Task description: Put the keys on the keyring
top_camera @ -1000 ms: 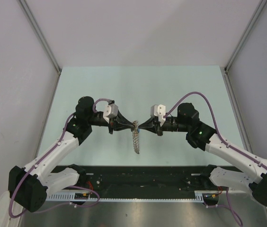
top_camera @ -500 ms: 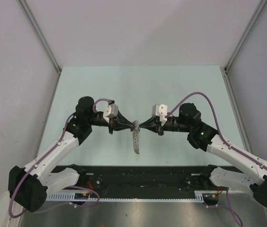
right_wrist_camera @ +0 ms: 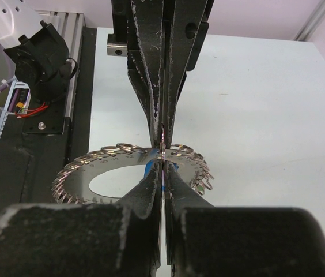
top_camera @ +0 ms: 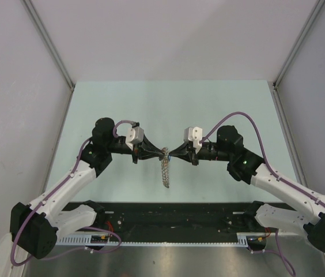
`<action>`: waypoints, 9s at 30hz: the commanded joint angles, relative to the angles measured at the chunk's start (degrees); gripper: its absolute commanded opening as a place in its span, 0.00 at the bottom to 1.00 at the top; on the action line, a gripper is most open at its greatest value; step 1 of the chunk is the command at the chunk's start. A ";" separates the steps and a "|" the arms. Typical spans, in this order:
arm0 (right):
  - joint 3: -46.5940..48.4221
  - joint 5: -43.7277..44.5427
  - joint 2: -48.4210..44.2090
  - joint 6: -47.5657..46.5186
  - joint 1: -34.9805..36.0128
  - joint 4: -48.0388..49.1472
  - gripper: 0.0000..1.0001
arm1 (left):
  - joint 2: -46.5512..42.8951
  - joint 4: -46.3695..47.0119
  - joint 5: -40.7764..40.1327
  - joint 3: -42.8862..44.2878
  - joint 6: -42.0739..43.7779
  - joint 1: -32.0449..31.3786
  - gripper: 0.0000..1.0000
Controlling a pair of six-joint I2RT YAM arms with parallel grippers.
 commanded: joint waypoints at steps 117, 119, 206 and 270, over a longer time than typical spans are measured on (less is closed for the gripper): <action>5.73 4.67 1.80 -2.43 4.40 -5.68 0.00 | -1.99 -8.66 -5.61 3.34 3.08 -2.02 0.00; 5.82 5.11 2.06 -2.61 4.75 -5.94 0.00 | -1.81 -8.75 -5.79 3.51 2.90 -2.11 0.01; 2.48 10.74 1.88 2.31 5.37 1.44 0.00 | -9.89 30.63 -16.16 -11.69 -29.26 0.17 0.10; 4.33 7.84 0.83 -6.04 5.90 -6.73 0.00 | 12.60 -48.38 -1.49 22.23 25.66 -6.06 0.29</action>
